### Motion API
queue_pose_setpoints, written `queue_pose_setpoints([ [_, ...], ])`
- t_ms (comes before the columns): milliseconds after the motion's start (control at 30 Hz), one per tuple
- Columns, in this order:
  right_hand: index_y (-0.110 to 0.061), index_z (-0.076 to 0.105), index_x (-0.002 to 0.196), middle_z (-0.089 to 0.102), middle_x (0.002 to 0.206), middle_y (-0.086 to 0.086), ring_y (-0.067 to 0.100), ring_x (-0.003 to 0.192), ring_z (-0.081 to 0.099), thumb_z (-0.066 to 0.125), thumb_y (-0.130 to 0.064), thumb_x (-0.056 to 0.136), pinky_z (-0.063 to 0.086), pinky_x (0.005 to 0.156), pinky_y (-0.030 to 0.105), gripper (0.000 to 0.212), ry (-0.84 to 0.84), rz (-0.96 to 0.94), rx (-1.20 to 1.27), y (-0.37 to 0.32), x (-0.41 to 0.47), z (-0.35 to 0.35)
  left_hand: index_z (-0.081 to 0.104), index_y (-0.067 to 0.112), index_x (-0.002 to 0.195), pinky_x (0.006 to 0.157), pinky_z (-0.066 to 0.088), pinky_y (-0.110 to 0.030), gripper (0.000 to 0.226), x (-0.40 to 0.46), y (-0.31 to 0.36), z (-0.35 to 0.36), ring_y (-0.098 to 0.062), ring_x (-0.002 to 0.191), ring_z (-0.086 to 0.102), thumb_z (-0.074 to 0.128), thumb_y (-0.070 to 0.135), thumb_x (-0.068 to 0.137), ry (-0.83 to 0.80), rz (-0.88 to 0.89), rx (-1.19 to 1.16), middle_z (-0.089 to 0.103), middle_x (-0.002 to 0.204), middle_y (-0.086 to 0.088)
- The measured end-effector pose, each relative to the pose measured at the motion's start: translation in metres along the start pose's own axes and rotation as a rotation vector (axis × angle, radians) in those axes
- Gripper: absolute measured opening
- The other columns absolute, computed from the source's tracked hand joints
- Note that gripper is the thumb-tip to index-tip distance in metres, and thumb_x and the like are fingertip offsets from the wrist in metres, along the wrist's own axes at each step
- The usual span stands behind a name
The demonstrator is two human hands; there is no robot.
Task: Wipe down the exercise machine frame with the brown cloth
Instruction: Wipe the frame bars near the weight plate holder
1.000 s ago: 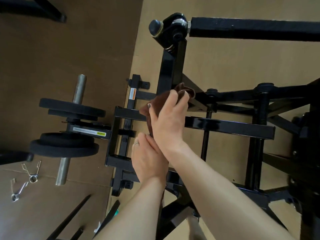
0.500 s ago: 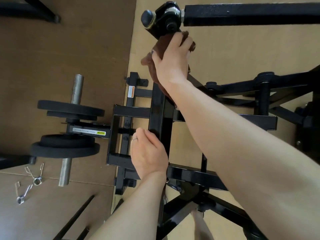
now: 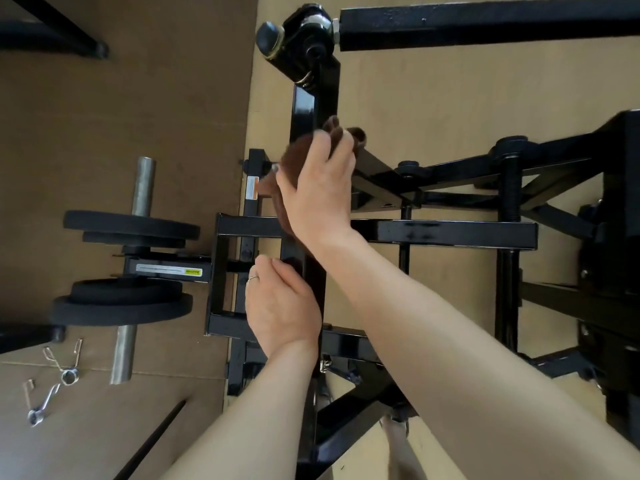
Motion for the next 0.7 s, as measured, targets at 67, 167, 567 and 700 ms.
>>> queue_pose_setpoints([
  [67,-0.007,0.042,0.139,0.035,0.146,0.022,0.036,0.130,0.045,0.072,-0.035,0.093,0.053,0.103,0.046,0.061,0.021,0.027,0.034,-0.001,0.026,-0.003,0.050,0.015,0.089,0.067,0.051,-0.046,0.030,0.000,0.001,-0.002,-0.024,0.075,0.056,0.030,0.027,0.109,0.011,0.013,-0.013,0.054,0.081,0.000],
  [167,-0.010,0.041,0.141,0.035,0.145,0.019,0.034,0.130,0.046,0.071,-0.038,0.094,0.054,0.102,0.047,0.062,0.039,0.066,0.085,0.003,0.045,-0.002,0.049,0.017,0.090,0.066,0.054,-0.048,0.030,0.000,-0.001,-0.001,-0.022,0.073,0.057,0.029,0.030,0.108,0.018,0.029,0.007,0.054,0.080,0.002],
  [567,-0.011,0.042,0.139,0.039,0.139,0.012,0.028,0.123,0.049,0.064,-0.051,0.097,0.052,0.102,0.047,0.062,0.013,0.219,0.456,0.031,0.050,0.003,0.045,0.023,0.098,0.061,0.039,-0.032,0.024,0.056,0.076,0.003,-0.013,0.077,0.058,0.033,0.040,0.109,-0.026,0.005,-0.149,0.055,0.084,0.008],
  [700,-0.009,0.044,0.136,0.044,0.128,0.009,0.024,0.112,0.052,0.056,-0.054,0.100,0.052,0.095,0.043,0.059,0.057,0.267,0.532,0.066,0.061,0.009,0.051,0.016,0.100,0.074,0.051,-0.041,0.033,0.072,0.109,0.021,-0.024,0.087,0.059,0.031,0.040,0.110,0.032,0.141,-0.010,0.052,0.090,0.004],
])
Point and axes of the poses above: each hand's wrist, its own x-axis towards the middle knuckle, its own z-axis out of the palm, y = z × x, the point moved 9 cm from there along x, towards the middle knuckle
